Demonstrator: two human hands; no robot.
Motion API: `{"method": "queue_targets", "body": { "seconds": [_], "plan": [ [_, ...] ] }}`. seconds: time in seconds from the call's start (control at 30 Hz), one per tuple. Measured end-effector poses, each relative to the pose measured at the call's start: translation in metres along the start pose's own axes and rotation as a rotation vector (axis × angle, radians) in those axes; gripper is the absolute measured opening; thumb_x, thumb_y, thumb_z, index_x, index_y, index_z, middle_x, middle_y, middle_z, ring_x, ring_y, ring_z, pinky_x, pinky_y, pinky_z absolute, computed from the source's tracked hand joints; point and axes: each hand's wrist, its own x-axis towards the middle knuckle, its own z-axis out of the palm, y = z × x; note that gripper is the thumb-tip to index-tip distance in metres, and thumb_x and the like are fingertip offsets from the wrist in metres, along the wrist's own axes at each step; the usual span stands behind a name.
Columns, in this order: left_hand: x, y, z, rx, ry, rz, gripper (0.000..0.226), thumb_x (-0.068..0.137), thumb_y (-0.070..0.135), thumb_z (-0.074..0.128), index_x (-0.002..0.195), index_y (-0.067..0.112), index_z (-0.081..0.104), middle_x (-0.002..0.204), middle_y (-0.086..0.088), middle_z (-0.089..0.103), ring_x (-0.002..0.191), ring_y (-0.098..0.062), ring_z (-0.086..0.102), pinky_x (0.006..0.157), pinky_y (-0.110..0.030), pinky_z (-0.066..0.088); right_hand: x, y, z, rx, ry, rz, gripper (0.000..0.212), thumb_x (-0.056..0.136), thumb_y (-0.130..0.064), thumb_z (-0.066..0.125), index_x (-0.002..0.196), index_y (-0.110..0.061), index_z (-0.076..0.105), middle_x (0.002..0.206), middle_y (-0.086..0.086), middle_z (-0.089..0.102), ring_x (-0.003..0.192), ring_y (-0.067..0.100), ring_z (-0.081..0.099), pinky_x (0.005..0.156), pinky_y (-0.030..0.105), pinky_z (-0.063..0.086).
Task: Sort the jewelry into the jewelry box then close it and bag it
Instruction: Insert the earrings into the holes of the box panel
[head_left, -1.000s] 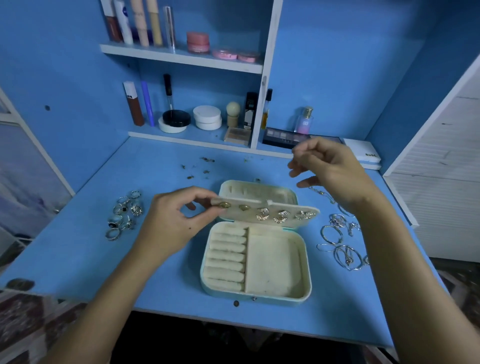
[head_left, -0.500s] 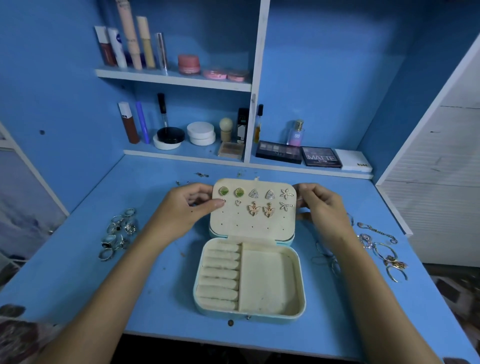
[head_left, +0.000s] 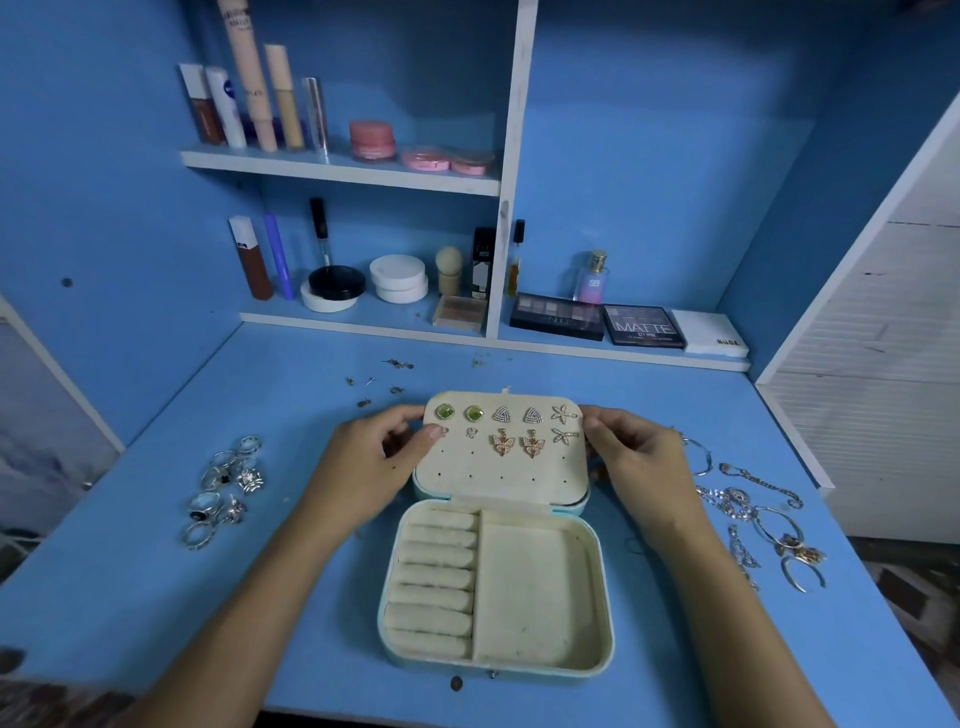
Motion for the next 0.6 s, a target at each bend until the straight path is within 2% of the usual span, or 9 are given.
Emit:
{"method": "queue_targets", "body": {
  "seconds": [0.23,0.33,0.5,0.6],
  "plan": [
    [0.002,0.0,-0.001,0.051,0.007,0.017,0.011,0.091,0.036,0.067,0.099,0.037,0.073,0.067,0.01,0.063,0.058,-0.007,0.054,0.056,-0.02,0.042,-0.001,0.0,-0.001,-0.005,-0.005,0.0,0.019,0.099,-0.016,0.059,0.102,-0.022,0.077,0.088,0.0,0.077,0.072,0.011,0.064,0.064,0.025,0.056],
    [0.004,0.003,-0.004,0.075,0.031,0.008,0.008,0.091,0.035,0.068,0.094,0.033,0.075,0.07,0.009,0.068,0.066,-0.011,0.06,0.062,-0.023,0.047,-0.001,0.0,-0.001,-0.007,-0.007,-0.007,0.019,0.099,-0.015,0.059,0.101,-0.022,0.077,0.088,-0.003,0.077,0.071,0.009,0.064,0.063,0.022,0.056],
    [0.014,0.003,-0.014,0.14,0.121,0.022,0.011,0.091,0.025,0.069,0.082,0.03,0.073,0.067,0.011,0.066,0.068,-0.008,0.06,0.061,-0.011,0.043,0.0,0.001,-0.001,-0.027,-0.011,-0.017,0.02,0.1,-0.015,0.059,0.1,-0.024,0.076,0.088,-0.006,0.077,0.072,0.009,0.065,0.063,0.022,0.056],
    [0.02,0.0,-0.019,0.152,0.195,0.015,0.008,0.09,0.02,0.07,0.083,0.023,0.074,0.067,0.006,0.066,0.069,-0.009,0.059,0.061,-0.01,0.042,0.001,0.002,-0.001,-0.036,-0.009,-0.016,0.019,0.099,-0.016,0.059,0.101,-0.024,0.076,0.088,-0.005,0.077,0.071,0.01,0.064,0.064,0.023,0.057]
  ]
}}
